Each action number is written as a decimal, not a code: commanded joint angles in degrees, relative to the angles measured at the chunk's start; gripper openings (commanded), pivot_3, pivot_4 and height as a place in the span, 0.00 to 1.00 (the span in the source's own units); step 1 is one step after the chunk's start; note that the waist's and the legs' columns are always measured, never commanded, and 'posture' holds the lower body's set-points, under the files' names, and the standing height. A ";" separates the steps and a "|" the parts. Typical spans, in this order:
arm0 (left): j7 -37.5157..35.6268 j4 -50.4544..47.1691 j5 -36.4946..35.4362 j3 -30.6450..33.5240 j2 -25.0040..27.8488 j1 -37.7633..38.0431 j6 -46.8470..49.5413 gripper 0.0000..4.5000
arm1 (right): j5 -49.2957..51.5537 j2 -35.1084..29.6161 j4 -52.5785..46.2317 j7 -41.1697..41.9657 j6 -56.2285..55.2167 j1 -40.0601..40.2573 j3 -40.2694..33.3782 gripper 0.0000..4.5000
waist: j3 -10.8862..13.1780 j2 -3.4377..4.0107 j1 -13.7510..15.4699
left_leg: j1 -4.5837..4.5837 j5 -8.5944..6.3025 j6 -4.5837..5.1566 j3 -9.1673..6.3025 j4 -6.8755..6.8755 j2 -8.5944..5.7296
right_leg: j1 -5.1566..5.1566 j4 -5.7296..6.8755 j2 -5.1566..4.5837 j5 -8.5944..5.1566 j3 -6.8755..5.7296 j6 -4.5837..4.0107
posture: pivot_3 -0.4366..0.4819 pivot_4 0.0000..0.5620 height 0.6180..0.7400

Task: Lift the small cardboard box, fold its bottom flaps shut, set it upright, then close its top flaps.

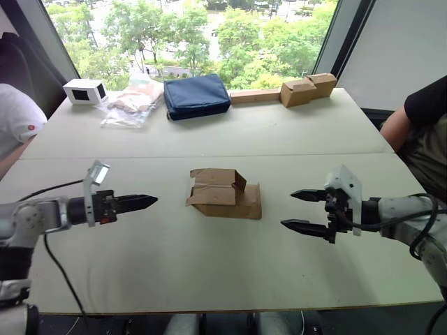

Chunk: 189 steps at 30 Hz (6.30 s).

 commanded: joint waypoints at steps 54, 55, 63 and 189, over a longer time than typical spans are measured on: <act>-20.87 43.19 26.13 -6.75 -24.71 -30.79 -16.37 0.23 | 7.46 4.98 -16.70 -19.09 8.31 3.86 -2.37 1.00 | 0.11 -0.25 -0.07 | -0.12 -0.13 0.25 0.03 0.71 -0.08 | -0.06 0.71 0.15 -0.04 -0.05 0.08 | 0.48 0.27 1.00; -20.89 43.09 26.13 -6.72 -24.82 -30.80 -16.21 0.14 | 7.37 5.01 -16.65 -19.07 8.14 4.08 -2.39 1.00 | 0.12 -0.25 -0.05 | -0.12 -0.13 0.25 0.03 0.71 -0.09 | -0.06 0.71 0.15 -0.04 -0.05 0.08 | 0.48 0.27 1.00; -21.77 41.28 25.80 -5.65 -24.89 -30.28 -18.14 0.01 | 7.30 5.79 -15.44 -18.97 6.31 5.27 -2.73 1.00 | 0.12 -0.25 -0.05 | -0.12 -0.13 0.25 0.03 0.72 -0.09 | -0.06 0.71 0.15 -0.04 -0.05 0.08 | 0.48 0.27 1.00; -10.88 -4.47 5.64 0.61 -16.05 -27.33 -17.98 0.00 | 22.78 19.48 10.10 -23.30 2.19 -18.82 -15.78 0.01 | 0.17 -0.31 -1.33 | -0.41 -0.08 0.18 0.07 0.75 -0.04 | -0.45 0.90 0.21 -0.04 0.05 0.08 | 0.48 0.27 1.00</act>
